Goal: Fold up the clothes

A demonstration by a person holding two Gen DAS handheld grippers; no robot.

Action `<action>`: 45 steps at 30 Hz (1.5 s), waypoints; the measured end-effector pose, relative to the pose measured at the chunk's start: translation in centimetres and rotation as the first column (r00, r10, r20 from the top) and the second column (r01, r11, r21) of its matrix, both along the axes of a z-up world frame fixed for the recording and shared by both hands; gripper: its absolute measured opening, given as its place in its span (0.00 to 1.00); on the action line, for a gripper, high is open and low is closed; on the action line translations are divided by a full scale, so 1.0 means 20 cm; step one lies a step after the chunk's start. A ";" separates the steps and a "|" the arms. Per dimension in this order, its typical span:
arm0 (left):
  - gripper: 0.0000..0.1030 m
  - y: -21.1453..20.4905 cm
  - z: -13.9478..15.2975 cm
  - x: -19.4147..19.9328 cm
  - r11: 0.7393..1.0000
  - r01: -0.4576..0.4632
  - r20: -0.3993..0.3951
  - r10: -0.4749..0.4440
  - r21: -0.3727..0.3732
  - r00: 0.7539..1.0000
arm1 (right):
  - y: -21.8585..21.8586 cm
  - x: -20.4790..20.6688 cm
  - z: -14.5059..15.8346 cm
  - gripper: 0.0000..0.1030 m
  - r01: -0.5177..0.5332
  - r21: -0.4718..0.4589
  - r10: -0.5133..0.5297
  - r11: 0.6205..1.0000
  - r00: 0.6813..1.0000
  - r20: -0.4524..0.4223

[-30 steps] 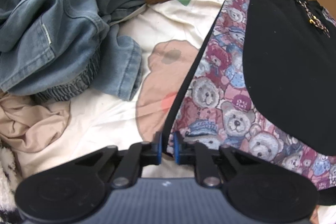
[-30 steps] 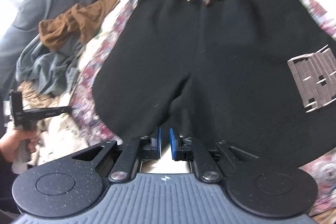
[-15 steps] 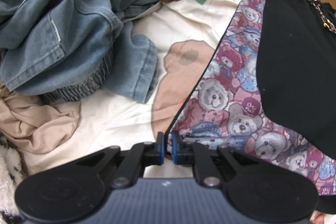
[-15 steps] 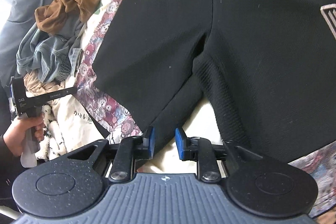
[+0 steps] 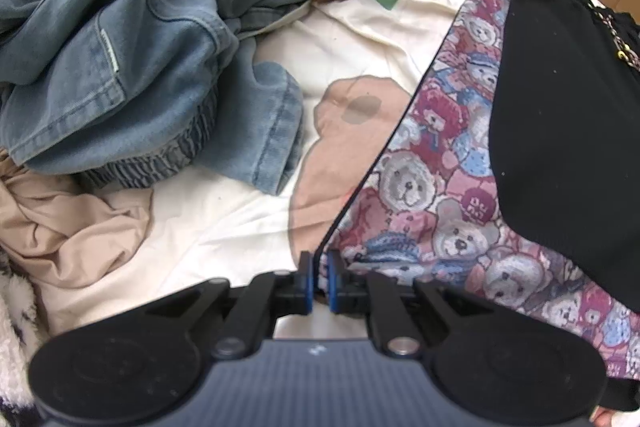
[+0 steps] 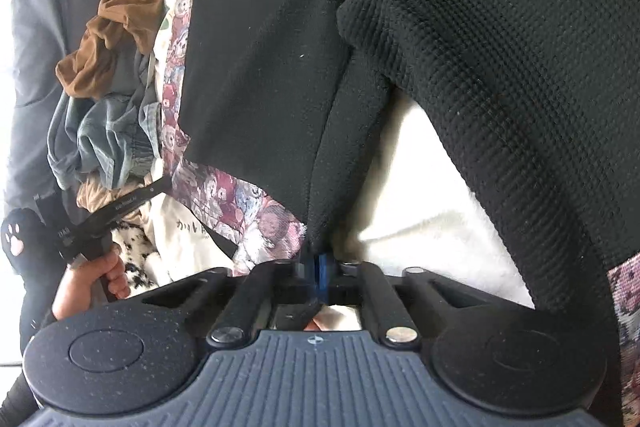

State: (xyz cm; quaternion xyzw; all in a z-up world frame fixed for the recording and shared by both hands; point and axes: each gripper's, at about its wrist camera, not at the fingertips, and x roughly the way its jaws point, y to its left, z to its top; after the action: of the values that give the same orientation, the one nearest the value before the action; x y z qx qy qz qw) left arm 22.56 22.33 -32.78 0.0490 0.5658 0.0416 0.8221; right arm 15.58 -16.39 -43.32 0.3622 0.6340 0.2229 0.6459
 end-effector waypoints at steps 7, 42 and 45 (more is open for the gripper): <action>0.06 0.02 0.04 0.00 1.000 -0.010 0.002 0.010 0.004 1.000 | 0.03 -0.03 0.04 0.00 -0.074 -0.043 0.076 0.996 0.996 0.043; 0.08 0.04 0.04 0.04 0.994 -0.092 -0.013 0.091 -0.064 0.996 | -0.02 -0.07 -0.13 0.14 0.114 0.148 -0.087 0.982 0.980 -0.180; 0.07 0.04 0.04 0.03 0.995 -0.082 -0.006 0.081 -0.059 0.997 | -0.01 -0.07 -0.12 0.00 0.084 0.138 -0.063 0.987 0.986 -0.155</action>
State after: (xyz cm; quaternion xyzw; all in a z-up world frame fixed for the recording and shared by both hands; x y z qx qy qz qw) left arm 23.22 23.13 -31.94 0.0016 0.5696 0.0583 0.8199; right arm 14.18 -16.67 -45.71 0.4468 0.6494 0.2160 0.5762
